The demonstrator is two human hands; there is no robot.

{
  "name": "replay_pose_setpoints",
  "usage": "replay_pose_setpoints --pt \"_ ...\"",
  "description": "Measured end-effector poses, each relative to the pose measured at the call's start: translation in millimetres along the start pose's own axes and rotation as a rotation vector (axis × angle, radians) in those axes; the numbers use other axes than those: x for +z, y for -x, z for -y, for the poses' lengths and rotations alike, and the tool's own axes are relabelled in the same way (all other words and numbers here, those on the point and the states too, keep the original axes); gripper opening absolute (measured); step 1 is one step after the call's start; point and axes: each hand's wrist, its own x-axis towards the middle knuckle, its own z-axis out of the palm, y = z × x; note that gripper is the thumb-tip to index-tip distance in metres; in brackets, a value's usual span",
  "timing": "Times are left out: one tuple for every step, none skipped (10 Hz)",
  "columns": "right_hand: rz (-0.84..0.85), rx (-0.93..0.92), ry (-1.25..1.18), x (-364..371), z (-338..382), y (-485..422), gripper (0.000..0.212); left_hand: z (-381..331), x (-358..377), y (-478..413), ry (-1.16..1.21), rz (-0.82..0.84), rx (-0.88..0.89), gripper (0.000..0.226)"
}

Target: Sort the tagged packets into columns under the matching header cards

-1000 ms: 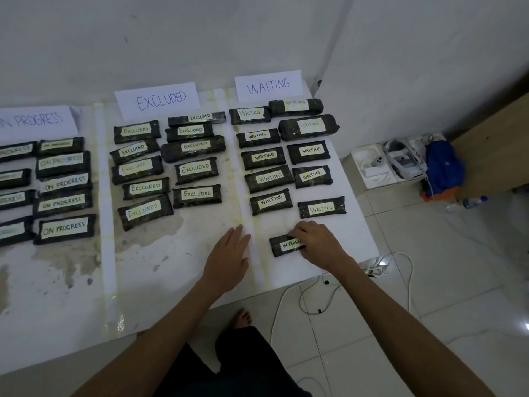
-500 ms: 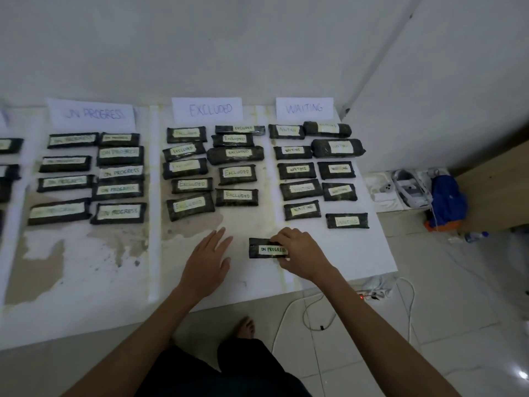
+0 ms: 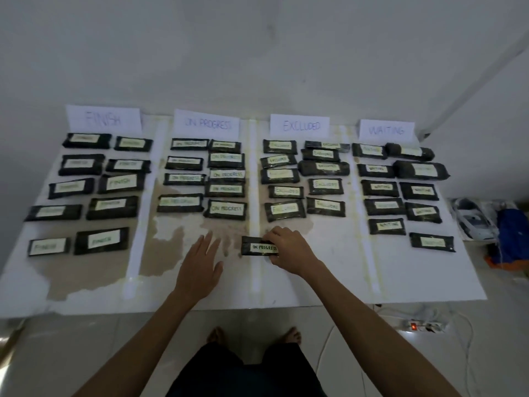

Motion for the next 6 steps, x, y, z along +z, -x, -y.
replay_pose_setpoints --pt "0.033 0.016 0.021 16 30 -30 0.043 36 -5 3 0.025 0.009 -0.075 0.068" --pt "0.053 0.049 0.033 28 54 -58 0.048 62 -10 0 0.03 0.018 -0.109 0.067" --pt "0.061 0.073 0.057 39 66 -79 0.044 80 -7 -7 0.025 0.021 -0.122 0.062" --pt "0.066 0.113 0.069 46 72 -88 0.042 93 -1 -9 -0.026 0.095 -0.103 0.066" --pt "0.059 0.106 0.077 48 71 -88 0.042 100 1 -9 -0.021 0.122 -0.058 0.066" --pt "0.066 0.13 0.108 38 72 -81 0.046 93 -8 -10 0.011 0.098 -0.08 0.065"
